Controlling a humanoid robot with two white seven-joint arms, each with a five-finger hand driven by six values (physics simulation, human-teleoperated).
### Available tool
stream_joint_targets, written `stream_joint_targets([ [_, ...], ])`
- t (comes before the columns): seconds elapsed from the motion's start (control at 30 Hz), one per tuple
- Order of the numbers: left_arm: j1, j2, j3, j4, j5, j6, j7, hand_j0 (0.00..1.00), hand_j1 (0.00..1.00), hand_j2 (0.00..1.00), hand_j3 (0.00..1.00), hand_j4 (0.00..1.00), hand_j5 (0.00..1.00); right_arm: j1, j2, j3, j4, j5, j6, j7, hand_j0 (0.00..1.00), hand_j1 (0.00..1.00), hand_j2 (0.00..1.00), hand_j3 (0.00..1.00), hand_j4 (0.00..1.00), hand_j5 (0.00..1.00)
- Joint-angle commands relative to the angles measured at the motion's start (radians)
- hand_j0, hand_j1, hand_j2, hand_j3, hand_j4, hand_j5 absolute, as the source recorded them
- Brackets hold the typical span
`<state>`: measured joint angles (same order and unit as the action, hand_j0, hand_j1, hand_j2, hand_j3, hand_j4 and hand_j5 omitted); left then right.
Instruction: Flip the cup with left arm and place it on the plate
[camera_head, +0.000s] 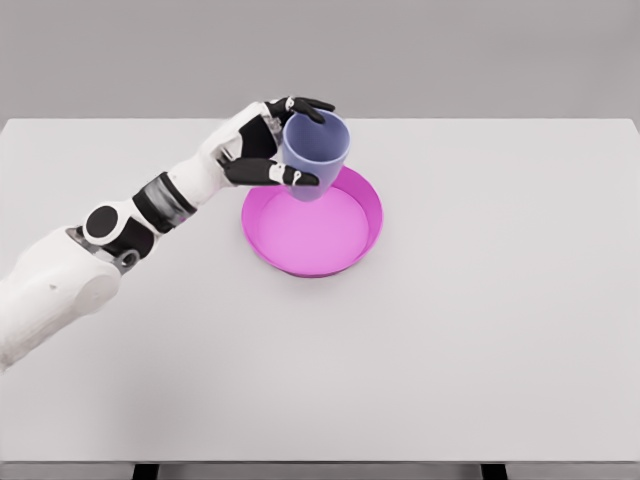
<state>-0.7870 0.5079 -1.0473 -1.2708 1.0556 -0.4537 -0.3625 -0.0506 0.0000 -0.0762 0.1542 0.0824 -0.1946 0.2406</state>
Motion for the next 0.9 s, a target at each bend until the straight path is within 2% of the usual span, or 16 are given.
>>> stream_joint_targets([
  [0.0, 0.002, -0.058, 0.001, 0.051, 0.026, 0.01, 0.004, 0.51, 0.51, 0.51, 0.51, 0.51, 0.51, 0.0, 0.0, 0.0, -0.001, 0.0, 0.0, 0.0, 1.0, 1.0, 1.0, 1.0, 1.0, 1.0],
  [0.1, 0.002, -0.058, 0.001, 0.071, 0.023, 0.009, 0.005, 0.52, 0.52, 0.52, 0.52, 0.52, 0.52, 0.0, 0.0, 0.0, 0.001, 0.0, 0.0, 0.0, 1.0, 1.0, 1.0, 1.0, 1.0, 1.0],
  [0.27, 0.037, -0.058, 0.006, 0.071, 0.02, 0.001, 0.005, 0.51, 0.51, 0.51, 0.51, 0.51, 0.51, 0.0, 0.0, 0.0, 0.001, 0.0, 0.0, 0.0, 1.0, 1.0, 1.0, 1.0, 1.0, 1.0],
  [0.47, 0.055, -0.089, -0.003, 0.137, 0.012, 0.0, 0.005, 0.53, 0.53, 0.53, 0.53, 0.53, 0.53, 0.0, 0.0, 0.001, 0.001, 0.0, 0.0, 0.0, 1.0, 1.0, 1.0, 1.0, 1.0, 1.0],
  [0.6, 0.055, -0.089, 0.0, 0.136, -0.002, -0.002, 0.008, 0.9, 0.9, 0.9, 0.9, 0.9, 0.9, 0.0, 0.0, 0.0, -0.001, 0.0, 0.0, 0.0, 1.0, 1.0, 1.0, 1.0, 1.0, 1.0],
  [0.67, 0.057, -0.089, 0.0, 0.133, -0.003, -0.002, 0.019, 1.0, 1.0, 1.0, 1.0, 1.0, 1.0, 0.0, 0.0, 0.0, -0.001, 0.0, 0.0, 0.0, 1.0, 1.0, 1.0, 1.0, 1.0, 1.0],
  [0.87, 0.058, -0.081, 0.0, 0.128, -0.003, -0.002, 0.027, 1.0, 1.0, 1.0, 1.0, 1.0, 1.0, 0.0, 0.0, 0.0, -0.001, -0.001, 0.0, 0.0, 1.0, 1.0, 1.0, 1.0, 1.0, 1.0],
])
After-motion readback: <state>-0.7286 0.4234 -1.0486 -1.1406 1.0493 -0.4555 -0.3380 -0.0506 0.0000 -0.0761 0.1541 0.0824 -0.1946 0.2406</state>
